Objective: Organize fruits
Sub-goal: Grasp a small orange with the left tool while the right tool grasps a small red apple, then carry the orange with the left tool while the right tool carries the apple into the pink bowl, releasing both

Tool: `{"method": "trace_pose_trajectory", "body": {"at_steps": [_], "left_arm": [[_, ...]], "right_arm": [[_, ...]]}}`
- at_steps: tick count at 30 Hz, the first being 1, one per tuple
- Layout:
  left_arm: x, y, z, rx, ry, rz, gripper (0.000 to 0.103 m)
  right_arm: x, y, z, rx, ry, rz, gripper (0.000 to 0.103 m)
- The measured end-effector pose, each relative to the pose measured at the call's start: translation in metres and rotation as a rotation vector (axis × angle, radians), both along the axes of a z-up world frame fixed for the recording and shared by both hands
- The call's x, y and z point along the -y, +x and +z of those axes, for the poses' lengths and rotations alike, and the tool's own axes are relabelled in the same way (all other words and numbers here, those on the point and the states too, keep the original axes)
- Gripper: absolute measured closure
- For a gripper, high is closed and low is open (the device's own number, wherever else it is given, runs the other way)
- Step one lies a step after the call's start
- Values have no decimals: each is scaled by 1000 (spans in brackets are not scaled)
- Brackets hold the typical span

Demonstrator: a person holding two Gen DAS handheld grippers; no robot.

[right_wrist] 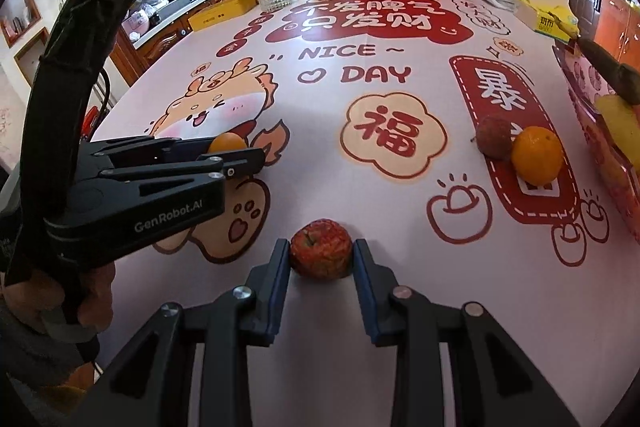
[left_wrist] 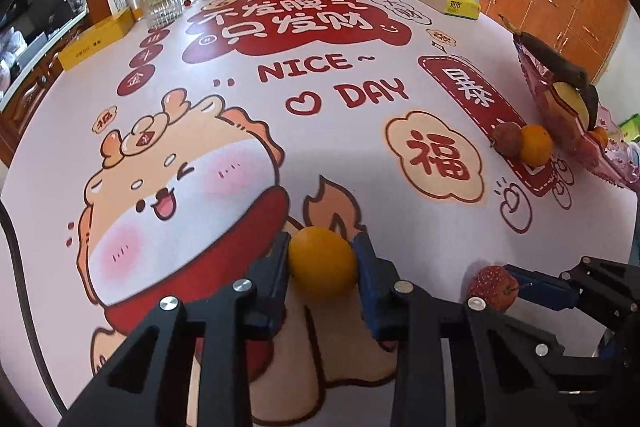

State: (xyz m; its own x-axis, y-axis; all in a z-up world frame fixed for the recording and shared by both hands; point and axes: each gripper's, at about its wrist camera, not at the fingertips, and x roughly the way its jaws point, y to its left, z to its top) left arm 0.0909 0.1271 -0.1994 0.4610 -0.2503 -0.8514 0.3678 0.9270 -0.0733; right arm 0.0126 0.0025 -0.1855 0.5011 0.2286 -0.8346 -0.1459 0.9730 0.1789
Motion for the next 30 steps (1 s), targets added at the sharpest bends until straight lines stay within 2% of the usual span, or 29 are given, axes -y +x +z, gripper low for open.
{"method": "trace_pose_trajectory", "body": {"at_steps": [5,8,16,20,26,30], "left_arm": [[18,-8,23,14,-21,-16,74],[38,-12,50,41,-36,-45,74],[108,-23,143,130,-133,-154,74],[149,-27,177,150,-179,-211,74],[224,-33,199,166,-156,-278,74],[261,-32,200,141,-154,-278,74]], "right_arm": [[15,-6,10,-12,0,-16,72],[28,-9,27,4,-10,-29,72],[78,-21,112,153,-71,-72,72],[117,-29,152,231,-97,-124,72],[185,-38,191,301,-126,-217,72],[221,-38,196,307,-157,-258,72]]}}
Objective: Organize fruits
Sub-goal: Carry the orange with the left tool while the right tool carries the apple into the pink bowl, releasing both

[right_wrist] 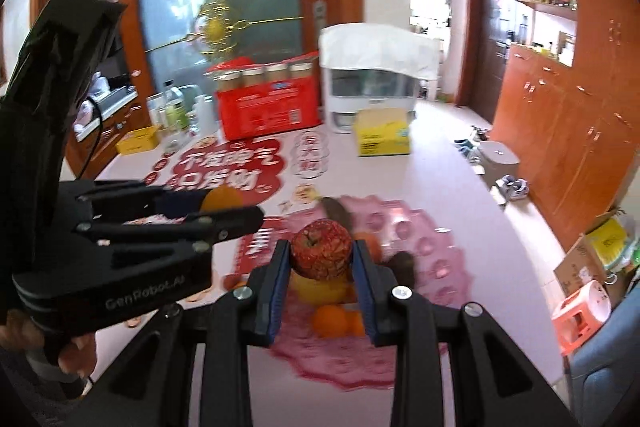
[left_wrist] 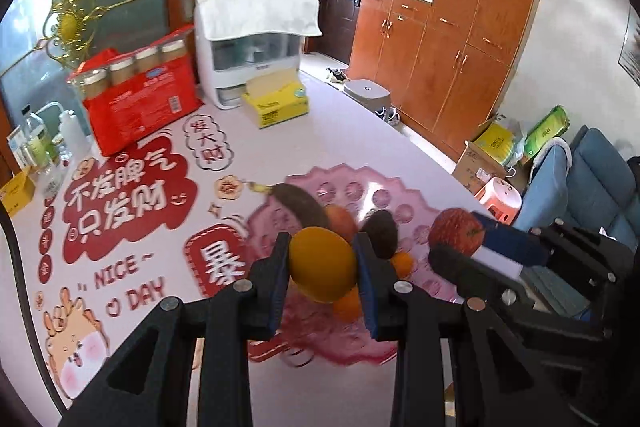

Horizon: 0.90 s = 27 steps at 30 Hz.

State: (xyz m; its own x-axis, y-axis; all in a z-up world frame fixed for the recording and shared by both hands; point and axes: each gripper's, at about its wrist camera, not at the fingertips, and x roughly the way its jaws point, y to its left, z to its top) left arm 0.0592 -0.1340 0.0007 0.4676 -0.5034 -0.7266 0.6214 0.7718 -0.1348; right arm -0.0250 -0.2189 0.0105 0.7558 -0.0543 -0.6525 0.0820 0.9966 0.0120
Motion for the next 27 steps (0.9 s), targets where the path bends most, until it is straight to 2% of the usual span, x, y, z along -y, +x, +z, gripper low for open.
{"method": "trace_pose_trajectory", "body": {"at_steps": [5,11,20,27], "left_arm": [[40,1,-15,-5,59,24,74],[69,10,-47,-40,114,73,74],[83,13,-87,-101,169,139,73],[91,11,-103,-120,213,150,73]], "right_arm": [[42,6,-5,-25,-5,-26,72],[77,23,-33,-103,-38,-7,71],[95,38,-68,-187,-24,54,71],[101,44,-89,-254,-7,76,71]]}}
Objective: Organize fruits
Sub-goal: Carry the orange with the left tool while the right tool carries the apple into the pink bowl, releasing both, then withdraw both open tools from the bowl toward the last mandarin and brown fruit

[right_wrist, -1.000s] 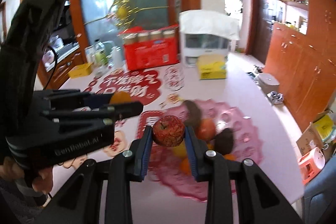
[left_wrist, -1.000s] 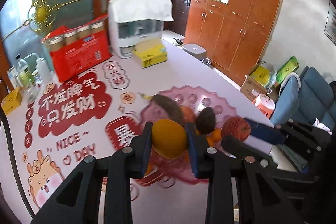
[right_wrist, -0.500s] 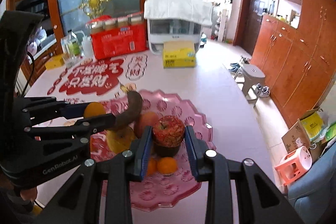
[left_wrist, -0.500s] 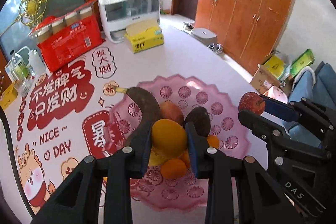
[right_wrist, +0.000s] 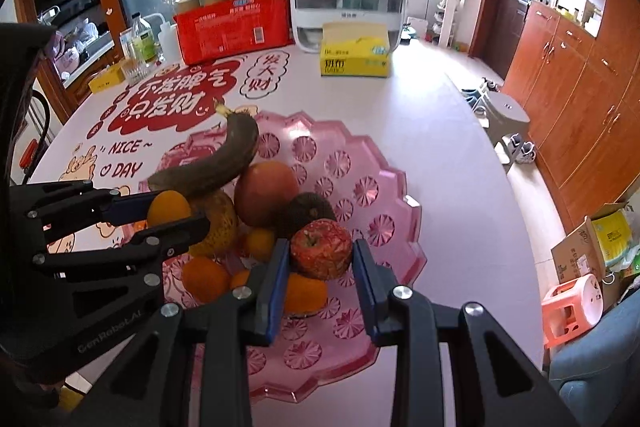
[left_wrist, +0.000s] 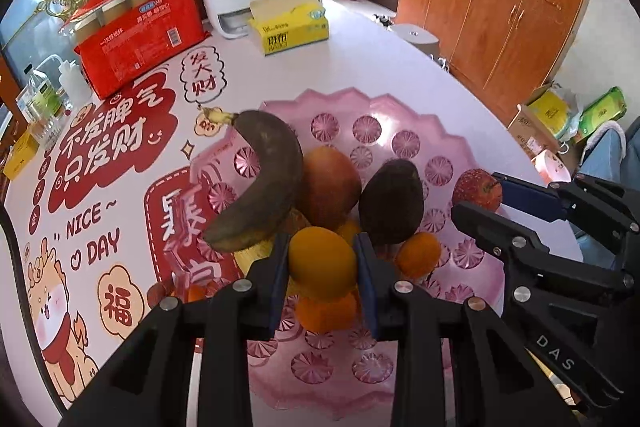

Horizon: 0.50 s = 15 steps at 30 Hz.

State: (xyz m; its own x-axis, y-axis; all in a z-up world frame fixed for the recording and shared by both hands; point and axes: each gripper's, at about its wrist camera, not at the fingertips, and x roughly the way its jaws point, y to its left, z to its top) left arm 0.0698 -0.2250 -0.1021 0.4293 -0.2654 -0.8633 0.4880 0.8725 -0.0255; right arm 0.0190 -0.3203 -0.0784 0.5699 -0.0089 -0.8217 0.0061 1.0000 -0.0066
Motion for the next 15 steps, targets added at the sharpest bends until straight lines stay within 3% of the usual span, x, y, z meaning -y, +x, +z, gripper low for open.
{"method": "trace_pose_trajectory", "body": {"at_steps": [3,5,8,15], "left_arm": [[4,-2,-6,-11,23,3,70],[6,-5,-6,4,51,16,54],[3,-5,-4,26,68,41,40],[-3,-8,1,34,68,76,26]], "right_arm": [[1,2,-6,-20,0,4,70],[3,2,-8,-32,7,9,64],[7,0,-8,-24,1,-6,59],[17,-4,-4,-13,35,-26,52]]}}
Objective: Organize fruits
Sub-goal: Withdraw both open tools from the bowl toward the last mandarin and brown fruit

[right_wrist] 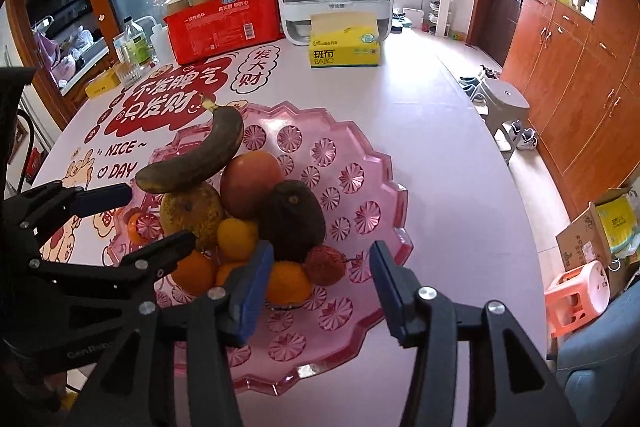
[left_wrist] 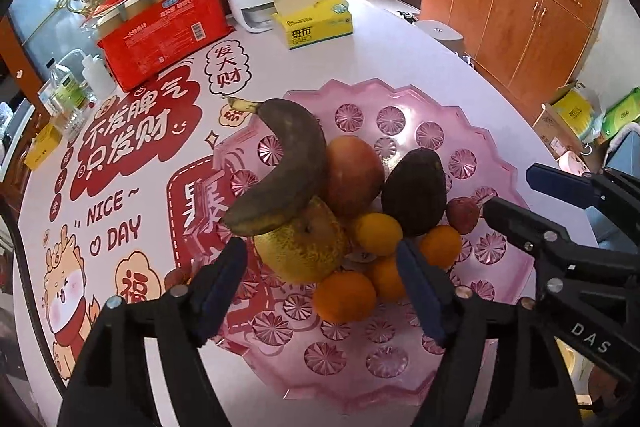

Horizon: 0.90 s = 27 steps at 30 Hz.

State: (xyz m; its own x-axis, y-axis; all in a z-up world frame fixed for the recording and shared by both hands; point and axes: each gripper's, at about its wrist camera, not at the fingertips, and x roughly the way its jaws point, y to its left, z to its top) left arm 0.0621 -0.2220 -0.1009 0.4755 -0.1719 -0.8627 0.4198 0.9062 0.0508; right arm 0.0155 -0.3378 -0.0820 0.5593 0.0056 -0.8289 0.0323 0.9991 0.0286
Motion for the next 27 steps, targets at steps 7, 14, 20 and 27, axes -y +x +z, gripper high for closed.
{"method": "trace_pose_trajectory", "body": {"at_steps": [7,14,20,27], "left_arm": [[-4,-2,5,-4,-16,22,18],[-6,-5,5,-25,-35,12,17],[-10,-10,11,-19,-51,2,15],[-16,-13,24,-1,-53,-18,15]], "right_arm": [[-1,-6,8,24,-12,7,52],[1,-10,8,23,-11,-2,52],[-1,-14,10,21,-13,-9,52],[-8,-18,17,30,-14,-14,52]]}}
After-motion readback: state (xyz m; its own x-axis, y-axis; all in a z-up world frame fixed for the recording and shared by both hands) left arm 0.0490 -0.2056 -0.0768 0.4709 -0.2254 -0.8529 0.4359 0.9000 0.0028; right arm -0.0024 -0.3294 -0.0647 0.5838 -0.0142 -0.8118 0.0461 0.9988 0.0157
